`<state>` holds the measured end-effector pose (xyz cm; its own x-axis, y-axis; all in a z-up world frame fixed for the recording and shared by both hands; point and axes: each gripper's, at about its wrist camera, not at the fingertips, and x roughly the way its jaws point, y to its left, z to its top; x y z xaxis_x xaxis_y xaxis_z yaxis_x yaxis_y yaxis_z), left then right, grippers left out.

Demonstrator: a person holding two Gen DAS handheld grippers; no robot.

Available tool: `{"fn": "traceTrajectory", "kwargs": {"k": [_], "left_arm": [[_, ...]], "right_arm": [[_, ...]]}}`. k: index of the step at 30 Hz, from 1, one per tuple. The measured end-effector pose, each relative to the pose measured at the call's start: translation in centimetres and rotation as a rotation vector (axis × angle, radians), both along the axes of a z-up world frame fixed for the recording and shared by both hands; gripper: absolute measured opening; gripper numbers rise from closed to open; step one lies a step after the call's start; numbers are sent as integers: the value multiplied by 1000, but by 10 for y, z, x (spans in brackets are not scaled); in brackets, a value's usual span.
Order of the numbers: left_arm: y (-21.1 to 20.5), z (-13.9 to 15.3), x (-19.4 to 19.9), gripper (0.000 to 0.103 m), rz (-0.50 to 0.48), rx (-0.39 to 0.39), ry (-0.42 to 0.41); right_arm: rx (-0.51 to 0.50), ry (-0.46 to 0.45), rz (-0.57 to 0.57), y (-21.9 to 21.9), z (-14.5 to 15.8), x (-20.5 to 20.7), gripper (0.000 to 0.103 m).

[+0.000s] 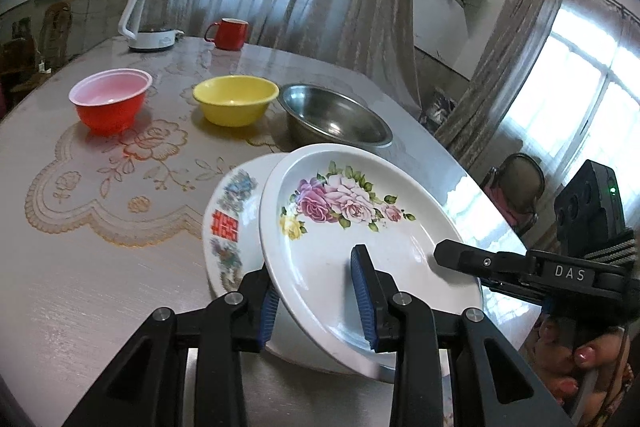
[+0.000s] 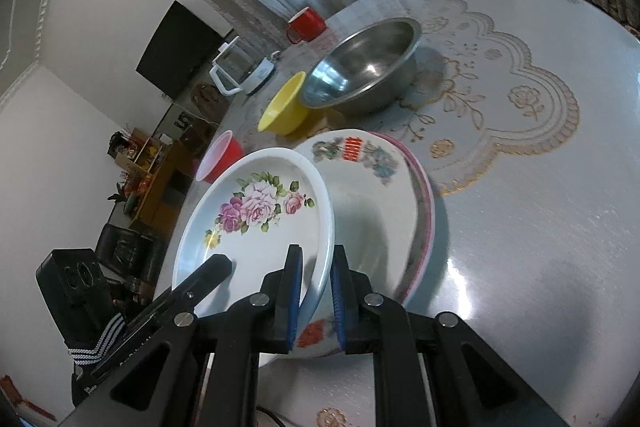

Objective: Organize plates and bowls
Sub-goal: 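Lift the rose-print plate with the left gripper toward the plate stack, then lower the rose-print plate onto the stack and open the left gripper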

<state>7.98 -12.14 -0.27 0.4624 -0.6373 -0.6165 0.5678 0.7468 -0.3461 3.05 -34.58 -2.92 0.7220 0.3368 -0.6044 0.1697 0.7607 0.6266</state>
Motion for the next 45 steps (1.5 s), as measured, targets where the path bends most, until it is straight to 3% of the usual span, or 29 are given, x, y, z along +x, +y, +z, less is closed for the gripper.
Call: {"fn": "traceTrajectory", "kwargs": {"k": [6,12,17,25,28,32,45], "left_arm": [[-15,-10,8,36,-45,50,51],[-20,-19,22,41,-11,102,100],[-25,-18,23,43,-2,153,68],[-39,-19,21,55,-26,213,37],[-40,-20,21,59,-30,217,38],[-42,-19,24,67,-58,215,82],[-42,-8,23,71,-54,254,144]], "right_arm": [[-23,57,-18,-6,-6,-1,15],[-57,97,-7,-4,-11,9,16],[-124,128,2,4,-7,21,20],[-233,201,-7,20,5,35,48],[-257,214,-18,23,6,37,51],[-266,219,-26,23,6,40,51],[-280,216,-36,22,4,53,51]]}}
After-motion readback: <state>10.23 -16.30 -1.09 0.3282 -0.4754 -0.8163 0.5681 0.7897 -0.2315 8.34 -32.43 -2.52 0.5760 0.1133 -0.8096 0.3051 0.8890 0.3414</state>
